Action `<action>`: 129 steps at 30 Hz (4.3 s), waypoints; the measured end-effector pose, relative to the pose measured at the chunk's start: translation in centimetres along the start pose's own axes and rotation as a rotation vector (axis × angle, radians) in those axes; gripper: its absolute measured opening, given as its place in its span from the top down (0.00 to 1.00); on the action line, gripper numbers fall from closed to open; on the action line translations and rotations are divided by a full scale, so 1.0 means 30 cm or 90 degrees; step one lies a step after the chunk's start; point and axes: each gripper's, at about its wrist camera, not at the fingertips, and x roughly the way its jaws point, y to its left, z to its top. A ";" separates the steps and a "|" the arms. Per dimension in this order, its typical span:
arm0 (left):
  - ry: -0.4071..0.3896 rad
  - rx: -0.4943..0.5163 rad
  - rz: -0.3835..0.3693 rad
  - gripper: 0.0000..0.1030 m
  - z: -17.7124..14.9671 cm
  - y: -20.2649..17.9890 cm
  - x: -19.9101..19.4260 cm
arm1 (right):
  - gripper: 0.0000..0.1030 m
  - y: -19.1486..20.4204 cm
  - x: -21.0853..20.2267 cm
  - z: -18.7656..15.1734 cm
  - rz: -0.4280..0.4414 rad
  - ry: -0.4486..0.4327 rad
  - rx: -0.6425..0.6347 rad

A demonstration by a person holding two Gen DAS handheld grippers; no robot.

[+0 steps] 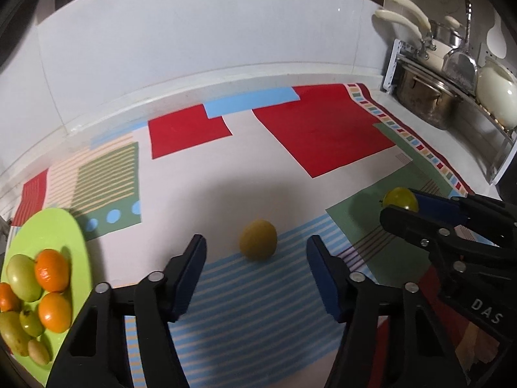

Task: Organize fruits
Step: 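Grasp a dark green fruit with the right tool while the left tool grasps a yellowish fruit, then carry both small fruits over the green plate with both tools, then lower both small fruits onto the plate and open both tools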

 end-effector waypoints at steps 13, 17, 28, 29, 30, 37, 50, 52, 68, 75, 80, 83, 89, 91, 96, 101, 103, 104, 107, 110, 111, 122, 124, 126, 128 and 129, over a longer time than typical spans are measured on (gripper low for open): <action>0.033 -0.001 -0.009 0.73 0.013 -0.015 0.072 | 0.72 -0.044 0.051 0.014 0.002 0.007 0.010; 0.029 -0.009 -0.012 0.73 0.008 -0.011 0.043 | 0.72 -0.036 0.047 0.014 0.007 0.008 0.009; -0.006 -0.042 -0.006 0.73 -0.017 0.027 -0.105 | 0.72 0.017 -0.028 0.020 0.025 -0.014 -0.009; -0.009 -0.045 -0.004 0.73 -0.020 0.032 -0.118 | 0.72 0.025 -0.035 0.021 0.026 -0.017 -0.012; -0.013 -0.048 -0.001 0.73 -0.022 0.038 -0.132 | 0.72 0.036 -0.045 0.023 0.029 -0.020 -0.016; -0.040 -0.068 0.021 0.73 -0.052 0.090 -0.240 | 0.72 0.116 -0.102 0.031 0.057 -0.042 -0.034; -0.086 -0.104 0.082 0.73 -0.124 0.253 -0.429 | 0.72 0.339 -0.171 0.055 0.113 -0.075 -0.086; -0.089 -0.108 0.095 0.73 -0.132 0.288 -0.454 | 0.72 0.380 -0.178 0.062 0.120 -0.082 -0.093; -0.148 -0.106 0.117 0.73 -0.129 0.513 -0.614 | 0.72 0.635 -0.197 0.121 0.148 -0.131 -0.109; -0.153 -0.092 0.114 0.73 -0.116 0.610 -0.604 | 0.72 0.718 -0.167 0.153 0.145 -0.141 -0.106; -0.149 -0.082 0.111 0.73 -0.100 0.680 -0.580 | 0.72 0.777 -0.126 0.180 0.138 -0.142 -0.107; -0.143 -0.076 0.107 0.73 -0.090 0.722 -0.551 | 0.72 0.806 -0.093 0.194 0.134 -0.136 -0.106; -0.123 -0.070 0.095 0.73 -0.068 0.796 -0.473 | 0.72 0.855 0.003 0.219 0.128 -0.111 -0.105; -0.118 -0.069 0.091 0.73 -0.063 0.816 -0.444 | 0.72 0.865 0.037 0.227 0.127 -0.099 -0.105; -0.094 -0.068 0.078 0.73 -0.053 0.861 -0.359 | 0.72 0.883 0.126 0.238 0.124 -0.069 -0.108; -0.067 -0.058 0.062 0.73 -0.051 0.882 -0.287 | 0.72 0.884 0.204 0.240 0.119 -0.041 -0.103; -0.060 -0.052 0.060 0.73 -0.053 0.886 -0.266 | 0.72 0.884 0.223 0.239 0.118 -0.033 -0.100; -0.053 -0.049 0.058 0.73 -0.053 0.889 -0.255 | 0.72 0.883 0.238 0.238 0.116 -0.027 -0.099; -0.036 -0.048 0.046 0.73 -0.054 0.901 -0.225 | 0.72 0.885 0.268 0.236 0.114 -0.012 -0.094; -0.020 -0.044 0.033 0.73 -0.052 0.909 -0.194 | 0.72 0.887 0.297 0.235 0.112 -0.001 -0.089; -0.019 -0.045 0.031 0.73 -0.052 0.910 -0.187 | 0.72 0.888 0.306 0.234 0.111 0.003 -0.088; -0.001 -0.054 0.020 0.73 -0.060 0.921 -0.153 | 0.72 0.889 0.356 0.223 0.122 0.026 -0.082; 0.001 -0.053 0.020 0.70 -0.061 0.920 -0.155 | 0.72 0.889 0.357 0.219 0.122 0.025 -0.083; -0.003 -0.053 0.021 0.64 -0.060 0.918 -0.164 | 0.72 0.889 0.354 0.216 0.122 0.026 -0.083; -0.008 -0.051 0.025 0.63 -0.058 0.915 -0.181 | 0.70 0.887 0.355 0.216 0.124 0.029 -0.080; -0.010 -0.050 0.028 0.62 -0.058 0.915 -0.189 | 0.67 0.885 0.352 0.216 0.126 0.028 -0.076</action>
